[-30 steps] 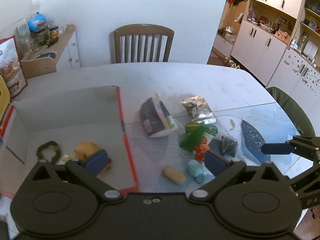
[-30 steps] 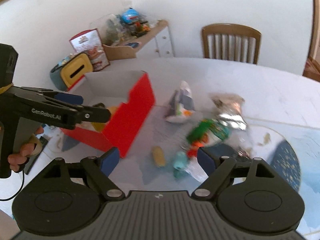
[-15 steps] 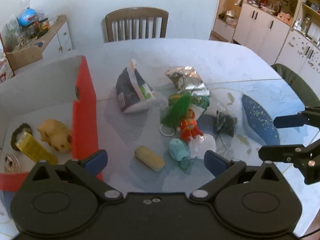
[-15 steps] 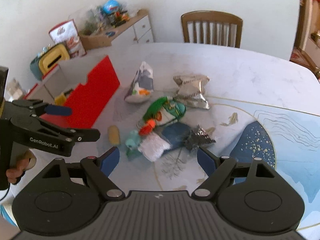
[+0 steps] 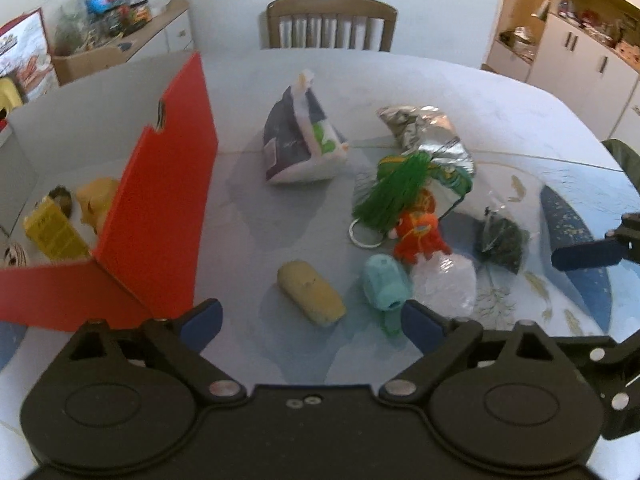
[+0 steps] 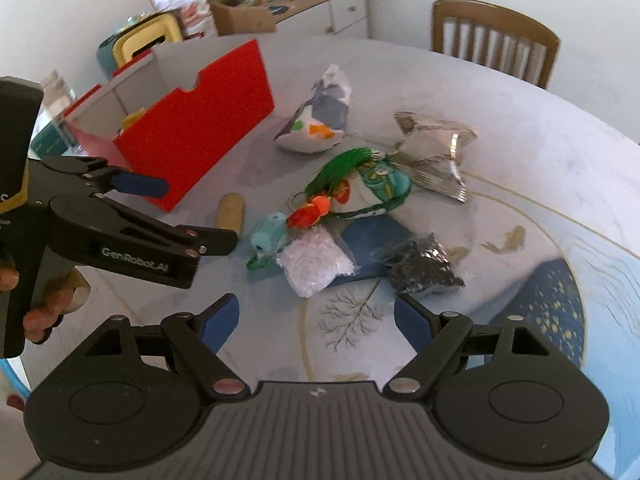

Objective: Organize objects
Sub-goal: 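Withdraw both grippers from the box toward the remaining table items, then grasp the bubble-wrap bag with the right gripper while the left grasps the corn toy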

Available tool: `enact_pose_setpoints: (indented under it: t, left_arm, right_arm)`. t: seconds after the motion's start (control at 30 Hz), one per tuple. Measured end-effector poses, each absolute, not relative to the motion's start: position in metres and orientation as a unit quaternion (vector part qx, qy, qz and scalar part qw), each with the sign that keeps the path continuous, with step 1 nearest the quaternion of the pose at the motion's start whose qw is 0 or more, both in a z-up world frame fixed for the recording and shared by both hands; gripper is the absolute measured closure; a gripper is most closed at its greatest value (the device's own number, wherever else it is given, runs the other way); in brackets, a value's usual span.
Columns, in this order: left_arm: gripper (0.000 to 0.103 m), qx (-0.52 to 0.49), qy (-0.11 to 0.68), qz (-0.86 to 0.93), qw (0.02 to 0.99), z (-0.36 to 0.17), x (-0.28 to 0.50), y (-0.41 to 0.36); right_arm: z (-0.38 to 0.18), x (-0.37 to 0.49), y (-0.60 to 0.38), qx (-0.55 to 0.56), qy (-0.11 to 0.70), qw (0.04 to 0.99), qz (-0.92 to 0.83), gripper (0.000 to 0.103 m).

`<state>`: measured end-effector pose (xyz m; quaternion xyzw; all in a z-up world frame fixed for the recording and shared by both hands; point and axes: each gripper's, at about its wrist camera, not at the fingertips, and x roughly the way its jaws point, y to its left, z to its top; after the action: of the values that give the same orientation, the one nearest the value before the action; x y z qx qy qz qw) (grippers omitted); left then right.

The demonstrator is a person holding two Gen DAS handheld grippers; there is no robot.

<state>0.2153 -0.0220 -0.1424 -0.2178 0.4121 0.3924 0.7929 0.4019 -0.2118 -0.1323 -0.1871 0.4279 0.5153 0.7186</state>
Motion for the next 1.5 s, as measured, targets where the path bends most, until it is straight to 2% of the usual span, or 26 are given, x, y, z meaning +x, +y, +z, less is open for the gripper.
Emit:
enact_pose_setpoints:
  t: [0.33,0.53,0.73,0.87,1.03,1.1,1.27,1.5]
  left_arm:
    - [0.021,-0.232,0.417,0.415,0.775,-0.159,0.22,-0.015]
    - [0.028,-0.233,0.421,0.424,0.767,-0.165,0.223,-0.007]
    - [0.033,-0.233,0.417,0.422,0.77,-0.165,0.225,-0.005]
    - [0.047,-0.229,0.415,0.414,0.777,-0.164,0.227,-0.006]
    - [0.059,-0.23,0.414,0.404,0.783,-0.162,0.229,-0.005]
    - [0.069,-0.229,0.415,0.395,0.787,-0.161,0.23,-0.006]
    - [0.074,-0.23,0.42,0.387,0.788,-0.161,0.23,-0.006]
    - [0.077,-0.241,0.423,0.365,0.794,-0.157,0.218,-0.01]
  right_arm:
    - [-0.153,0.406,-0.181,-0.239,0.398,0.689,0.556,0.018]
    - [-0.166,0.41,-0.167,-0.263,0.384,0.68,0.567,0.027]
    - [-0.175,0.413,-0.157,-0.276,0.379,0.672,0.573,0.042]
    - [-0.179,0.416,-0.156,-0.275,0.384,0.673,0.569,0.049]
    - [-0.179,0.415,-0.157,-0.268,0.386,0.678,0.566,0.052]
    - [-0.178,0.414,-0.157,-0.264,0.389,0.682,0.56,0.055]
    - [-0.175,0.411,-0.162,-0.253,0.402,0.69,0.547,0.065]
    - [-0.171,0.403,-0.177,-0.218,0.433,0.706,0.517,0.07]
